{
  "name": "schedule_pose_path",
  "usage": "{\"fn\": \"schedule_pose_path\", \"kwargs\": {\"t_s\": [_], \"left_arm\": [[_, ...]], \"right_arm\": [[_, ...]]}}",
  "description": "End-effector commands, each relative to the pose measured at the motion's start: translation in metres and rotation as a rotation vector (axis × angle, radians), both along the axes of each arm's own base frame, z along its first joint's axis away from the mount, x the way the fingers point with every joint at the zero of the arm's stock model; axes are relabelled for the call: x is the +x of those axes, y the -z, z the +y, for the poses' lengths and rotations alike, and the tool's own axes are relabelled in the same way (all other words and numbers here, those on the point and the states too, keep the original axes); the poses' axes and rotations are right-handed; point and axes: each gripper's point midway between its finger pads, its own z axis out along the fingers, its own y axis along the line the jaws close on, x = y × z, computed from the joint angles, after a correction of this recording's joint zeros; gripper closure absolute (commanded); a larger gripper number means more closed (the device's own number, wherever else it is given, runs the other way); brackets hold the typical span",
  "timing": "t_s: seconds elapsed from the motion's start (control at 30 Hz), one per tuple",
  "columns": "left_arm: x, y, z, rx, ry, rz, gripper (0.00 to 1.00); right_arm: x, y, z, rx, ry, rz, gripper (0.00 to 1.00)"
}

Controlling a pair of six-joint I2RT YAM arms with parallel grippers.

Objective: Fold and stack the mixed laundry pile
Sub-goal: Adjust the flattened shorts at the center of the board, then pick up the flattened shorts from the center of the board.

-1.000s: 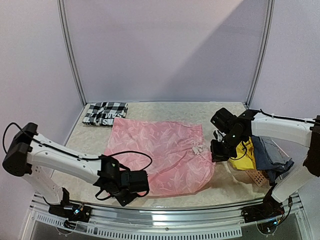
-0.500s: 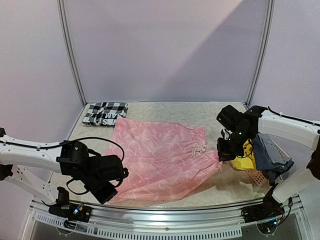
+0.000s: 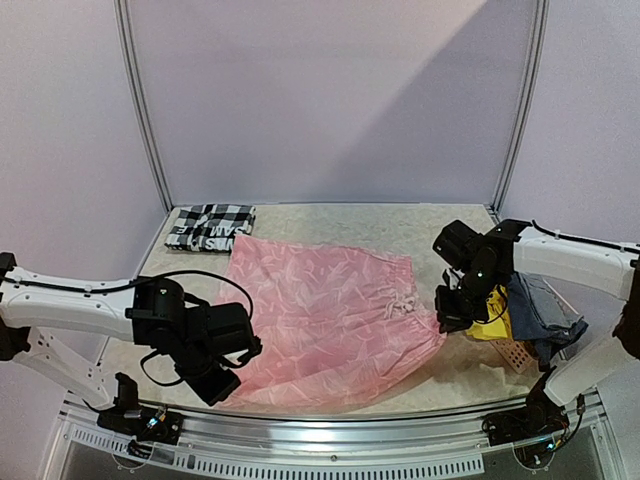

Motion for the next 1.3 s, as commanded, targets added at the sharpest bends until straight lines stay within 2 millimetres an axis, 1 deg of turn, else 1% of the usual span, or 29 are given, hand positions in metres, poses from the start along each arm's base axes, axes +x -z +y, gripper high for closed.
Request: {"fn": "schedule_pose_path", "kwargs": {"t_s": [0.0,0.1,0.17,0.2,0.23,0.27,0.3,0.4,0.5,0.57,0.63,0.7,0.8,0.87,0.93,1.03,1.17,1.27], "left_arm": [[0.005,-0.004,-0.02,-0.042,0.031,-0.022,0.99],[0.008,-0.001,-0.03,-0.036,0.061,-0.03,0.99],[0.012,0.006,-0.028,0.009,0.07,-0.044,0.97],[0.012,0.01,-0.024,0.044,0.068,-0.037,0.94],[0.017,0.012,-0.021,0.084,0.066,-0.063,0.91],[0.018,0.013,-0.018,0.115,0.062,-0.066,0.87],[0.018,0.012,-0.018,0.134,0.061,-0.068,0.8],[0.012,-0.005,-0.027,0.095,0.073,-0.085,0.58],[0.003,-0.02,-0.031,0.062,0.092,-0.092,0.44],[-0.006,-0.025,-0.03,0.07,0.129,-0.101,0.39],[-0.021,-0.025,-0.03,0.072,0.184,-0.103,0.39],[-0.032,-0.022,-0.031,0.058,0.21,-0.093,0.42],[-0.056,-0.015,-0.042,0.005,0.265,-0.057,0.47],[-0.067,-0.008,-0.048,-0.012,0.292,-0.054,0.49],[-0.074,0.004,-0.05,-0.006,0.308,-0.052,0.5],[-0.076,0.025,-0.048,0.027,0.298,-0.065,0.51],[-0.064,0.038,-0.047,0.063,0.278,-0.139,0.54],[-0.062,0.05,-0.044,0.093,0.276,-0.152,0.57]], "right_arm": [[-0.005,-0.001,-0.003,0.02,0.015,-0.002,1.0],[-0.012,0.005,-0.006,0.022,0.028,0.012,1.0],[-0.016,0.009,-0.008,0.025,0.038,0.018,1.0],[-0.017,0.011,-0.009,0.025,0.041,0.022,1.0],[-0.019,0.012,-0.009,0.027,0.044,0.022,1.0],[-0.02,0.013,-0.01,0.027,0.047,0.026,1.0],[-0.022,0.015,-0.011,0.027,0.048,0.029,1.0],[-0.025,0.017,-0.012,0.03,0.053,0.036,1.0],[-0.026,0.018,-0.011,0.038,0.055,0.039,1.0],[-0.026,0.018,-0.01,0.04,0.056,0.04,1.0],[-0.025,0.018,-0.01,0.039,0.054,0.04,1.0],[-0.023,0.019,-0.008,0.042,0.052,0.041,1.0],[-0.022,0.02,-0.007,0.041,0.05,0.044,1.0],[-0.022,0.021,-0.006,0.041,0.046,0.047,1.0],[-0.022,0.021,-0.006,0.041,0.048,0.048,1.0],[-0.022,0.022,-0.006,0.04,0.046,0.049,1.0],[-0.023,0.023,-0.006,0.04,0.041,0.053,1.0],[-0.023,0.022,-0.006,0.043,0.039,0.055,1.0]]}}
